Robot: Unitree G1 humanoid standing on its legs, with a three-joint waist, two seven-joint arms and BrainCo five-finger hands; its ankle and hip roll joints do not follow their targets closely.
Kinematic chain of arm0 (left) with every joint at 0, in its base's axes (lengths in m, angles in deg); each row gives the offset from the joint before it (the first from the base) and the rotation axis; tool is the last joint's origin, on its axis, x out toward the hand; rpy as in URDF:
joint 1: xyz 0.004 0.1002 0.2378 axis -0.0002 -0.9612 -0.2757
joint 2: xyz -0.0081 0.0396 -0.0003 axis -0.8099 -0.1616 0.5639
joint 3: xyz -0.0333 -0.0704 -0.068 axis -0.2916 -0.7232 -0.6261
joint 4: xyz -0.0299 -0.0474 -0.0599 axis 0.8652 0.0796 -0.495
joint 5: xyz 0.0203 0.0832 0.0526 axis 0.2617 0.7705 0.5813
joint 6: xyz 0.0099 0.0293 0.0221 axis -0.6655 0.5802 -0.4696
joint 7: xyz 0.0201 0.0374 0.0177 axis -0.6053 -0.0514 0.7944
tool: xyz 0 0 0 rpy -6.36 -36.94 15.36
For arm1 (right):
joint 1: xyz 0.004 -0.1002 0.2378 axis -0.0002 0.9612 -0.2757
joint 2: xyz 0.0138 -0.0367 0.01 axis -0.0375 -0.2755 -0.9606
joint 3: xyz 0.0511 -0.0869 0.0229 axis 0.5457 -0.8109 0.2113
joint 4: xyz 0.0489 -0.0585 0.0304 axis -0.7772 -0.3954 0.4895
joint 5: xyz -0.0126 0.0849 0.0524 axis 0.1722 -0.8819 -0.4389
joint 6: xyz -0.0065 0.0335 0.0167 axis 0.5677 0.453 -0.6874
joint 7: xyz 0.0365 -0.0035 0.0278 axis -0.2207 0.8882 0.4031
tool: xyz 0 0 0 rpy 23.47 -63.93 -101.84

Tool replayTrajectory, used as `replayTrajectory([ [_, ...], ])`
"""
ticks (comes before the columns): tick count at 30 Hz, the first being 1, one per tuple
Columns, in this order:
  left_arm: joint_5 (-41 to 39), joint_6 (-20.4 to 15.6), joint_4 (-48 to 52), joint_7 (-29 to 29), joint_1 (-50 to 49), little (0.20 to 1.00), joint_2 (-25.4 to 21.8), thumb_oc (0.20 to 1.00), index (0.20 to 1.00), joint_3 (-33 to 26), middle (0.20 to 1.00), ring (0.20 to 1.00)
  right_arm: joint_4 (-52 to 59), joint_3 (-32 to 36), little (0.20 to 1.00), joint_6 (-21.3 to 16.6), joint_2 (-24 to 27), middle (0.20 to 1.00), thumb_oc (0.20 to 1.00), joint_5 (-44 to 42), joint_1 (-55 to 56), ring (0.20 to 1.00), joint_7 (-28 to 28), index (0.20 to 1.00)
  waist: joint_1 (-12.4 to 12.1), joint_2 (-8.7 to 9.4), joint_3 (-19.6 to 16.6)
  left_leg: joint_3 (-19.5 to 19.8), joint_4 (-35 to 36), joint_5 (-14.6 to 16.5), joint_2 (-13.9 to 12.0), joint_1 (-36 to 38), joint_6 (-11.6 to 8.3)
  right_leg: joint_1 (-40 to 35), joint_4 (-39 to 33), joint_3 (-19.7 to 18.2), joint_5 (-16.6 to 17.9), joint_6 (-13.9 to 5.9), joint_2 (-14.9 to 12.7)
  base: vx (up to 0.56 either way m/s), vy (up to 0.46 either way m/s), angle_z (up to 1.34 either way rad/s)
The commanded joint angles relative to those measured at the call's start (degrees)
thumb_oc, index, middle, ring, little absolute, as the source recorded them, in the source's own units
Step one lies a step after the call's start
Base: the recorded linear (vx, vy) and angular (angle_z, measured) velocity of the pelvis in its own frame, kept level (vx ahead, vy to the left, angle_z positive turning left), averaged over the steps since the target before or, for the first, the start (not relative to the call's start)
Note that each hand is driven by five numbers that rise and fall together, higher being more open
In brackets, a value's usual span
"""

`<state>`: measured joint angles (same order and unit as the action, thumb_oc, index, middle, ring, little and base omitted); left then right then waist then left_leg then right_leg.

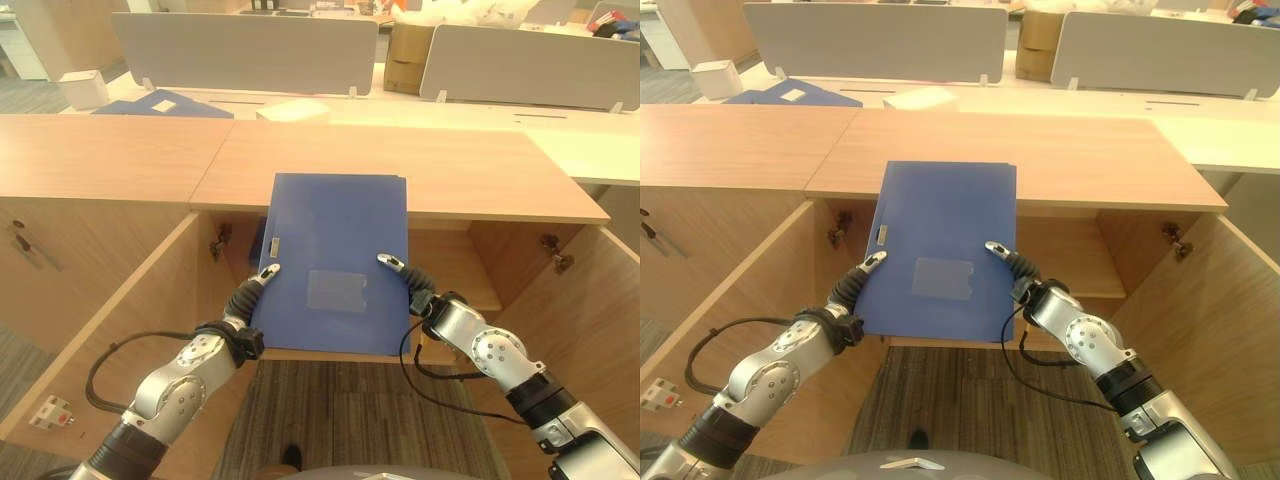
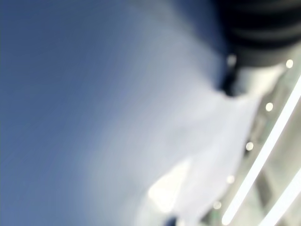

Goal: Put the empty folder in the office cabinet

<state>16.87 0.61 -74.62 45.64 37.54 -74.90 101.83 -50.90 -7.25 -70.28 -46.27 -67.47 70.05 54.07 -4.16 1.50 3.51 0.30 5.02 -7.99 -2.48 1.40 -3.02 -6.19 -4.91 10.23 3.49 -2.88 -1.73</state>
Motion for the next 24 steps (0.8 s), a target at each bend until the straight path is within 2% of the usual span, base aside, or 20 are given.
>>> replayTrajectory([
  [1,0.5,-6.7,5.0,-2.3,5.6,1.0,4.7,1.0,1.0,4.0,1.0,1.0,3.3,-6.6,0.2,3.8,-8.8,0.2,0.2,-4.3,-2.4,0.2,4.3,0.2,-0.1,1.51,-0.5,-1.0,0.0,8.7,3.2,1.4,3.21,0.9,-0.1,1.4,-2.8,-2.73,-1.8,0.0,0.0,0.0],
  [4,1.7,-7.6,5.0,-2.0,5.0,1.0,4.5,1.0,1.0,3.8,1.0,1.0,1.8,-6.6,0.2,5.2,-8.8,0.2,0.2,-2.9,-0.8,0.2,5.2,0.2,-0.2,1.58,-0.2,-1.0,0.0,8.7,3.3,1.4,3.27,0.9,-0.1,1.5,-2.7,-2.78,-1.9,0.0,0.0,0.0],
  [6,3.0,-8.0,5.2,-1.6,4.3,1.0,4.2,1.0,1.0,3.4,1.0,1.0,0.9,-6.6,0.2,7.9,-8.3,0.2,0.2,-2.0,0.9,0.2,6.0,0.2,-0.2,1.65,-0.1,-1.0,0.0,8.7,3.3,1.4,3.3,0.9,-0.1,1.5,-2.7,-2.79,-2.0,0.0,0.0,0.0],
  [10,3.7,-8.7,5.2,-1.7,3.3,1.0,3.7,1.0,1.0,3.1,1.0,1.0,-0.7,-6.8,0.2,10.6,-7.7,0.2,0.2,-0.1,3.4,0.2,7.8,0.2,-0.2,1.76,0.2,-1.0,0.0,8.7,3.3,1.4,3.3,1.0,-0.1,1.4,-2.6,-2.87,-2.0,0.0,0.0,0.0],
  [11,4.1,-8.7,5.5,-1.6,2.5,1.0,3.6,1.0,1.0,2.7,1.0,1.0,-1.5,-7.0,0.2,12.5,-7.3,0.2,0.2,1.4,5.1,0.2,9.0,0.2,-0.2,1.79,0.4,-1.0,0.0,8.7,3.3,1.3,3.27,1.0,-0.1,1.5,-2.6,-2.91,-2.0,0.0,0.0,0.0],
  [15,4.9,-9.6,5.8,-1.5,0.7,1.0,3.0,1.0,1.0,2.2,1.0,1.0,-4.2,-7.0,0.2,16.1,-5.7,0.2,0.2,5.1,9.7,0.2,13.0,0.2,-0.1,1.98,0.8,-0.9,0.0,8.6,3.4,1.2,3.29,1.0,-0.1,1.7,-2.5,-3.03,-2.0,-0.01,-0.009,0.03],
  [21,5.9,-10.3,6.5,-1.6,0.5,1.0,2.8,1.0,1.0,2.4,1.0,1.0,-6.7,-7.5,0.2,20.0,-5.1,0.2,0.2,10.3,12.4,0.2,18.5,0.2,0.0,2.3,1.2,-0.8,0.0,8.6,3.5,1.1,3.27,1.1,-0.1,1.9,-2.5,-3.13,-2.1,-0.01,-0.006,-0.01],
  [24,6.1,-10.3,6.6,-1.4,0.7,1.0,2.8,1.0,1.0,2.6,1.0,1.0,-7.0,-8.2,0.2,20.4,-5.0,0.2,0.2,12.1,13.3,0.2,20.4,0.2,0.0,2.35,1.3,-0.7,0.0,8.7,3.5,1.1,3.27,1.1,-0.1,1.9,-2.5,-3.12,-2.1,0.0,0.0,0.0],
])
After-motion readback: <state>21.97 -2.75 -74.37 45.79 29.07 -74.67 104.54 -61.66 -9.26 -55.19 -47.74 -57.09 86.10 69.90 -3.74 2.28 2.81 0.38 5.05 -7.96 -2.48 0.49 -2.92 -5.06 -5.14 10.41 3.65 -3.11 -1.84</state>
